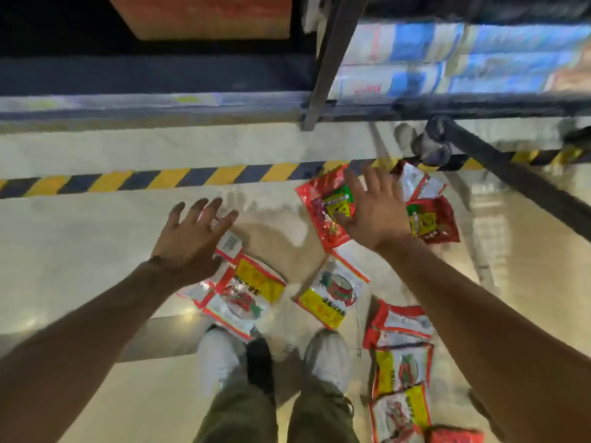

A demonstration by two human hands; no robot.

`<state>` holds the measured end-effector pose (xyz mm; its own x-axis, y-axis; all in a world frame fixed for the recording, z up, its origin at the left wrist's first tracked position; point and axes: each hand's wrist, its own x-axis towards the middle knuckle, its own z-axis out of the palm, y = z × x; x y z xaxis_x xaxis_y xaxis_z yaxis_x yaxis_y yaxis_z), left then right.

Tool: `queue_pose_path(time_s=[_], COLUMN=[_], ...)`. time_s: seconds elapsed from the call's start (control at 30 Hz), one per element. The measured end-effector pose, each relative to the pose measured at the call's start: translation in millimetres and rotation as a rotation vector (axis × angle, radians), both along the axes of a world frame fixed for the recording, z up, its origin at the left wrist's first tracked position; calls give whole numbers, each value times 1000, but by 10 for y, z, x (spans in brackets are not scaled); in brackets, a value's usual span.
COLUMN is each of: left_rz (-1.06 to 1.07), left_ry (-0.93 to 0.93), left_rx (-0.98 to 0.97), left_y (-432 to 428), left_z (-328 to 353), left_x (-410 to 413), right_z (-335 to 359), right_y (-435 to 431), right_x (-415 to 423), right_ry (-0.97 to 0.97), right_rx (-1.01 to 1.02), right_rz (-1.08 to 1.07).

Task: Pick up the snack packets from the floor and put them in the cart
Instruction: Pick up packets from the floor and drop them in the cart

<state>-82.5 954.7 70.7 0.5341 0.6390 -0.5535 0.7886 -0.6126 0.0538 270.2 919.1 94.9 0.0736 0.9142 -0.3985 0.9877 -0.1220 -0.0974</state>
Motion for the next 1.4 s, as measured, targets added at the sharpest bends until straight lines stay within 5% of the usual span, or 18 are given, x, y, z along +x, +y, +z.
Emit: queue_pose_path(time_s=[0.23,0.47,0.67,0.87,1.13,1.4], left_rz=[-138,-85,163,754,1211,1320], left_ry=[137,46,-82,-352,-941,-1041], left_rx=[-24,-122,-317,-395,-508,-478], left_y=[100,309,578,714,635,595], left_z=[-1134,-1267,-969,-803,169,2446], left_x=[-96,-209,-136,-239,76,445], right_z=[-1189,-1541,-1465,-1322,-482,1715], right_y=[19,30,123,216,287,591], right_x=[124,142,172,267,242,221], right_ry=[-12,216,441,557,906,1091], right_rx=[-18,-137,-108,-174,-223,-20], right_rz=[7,-213,-529,-736,-752,-709])
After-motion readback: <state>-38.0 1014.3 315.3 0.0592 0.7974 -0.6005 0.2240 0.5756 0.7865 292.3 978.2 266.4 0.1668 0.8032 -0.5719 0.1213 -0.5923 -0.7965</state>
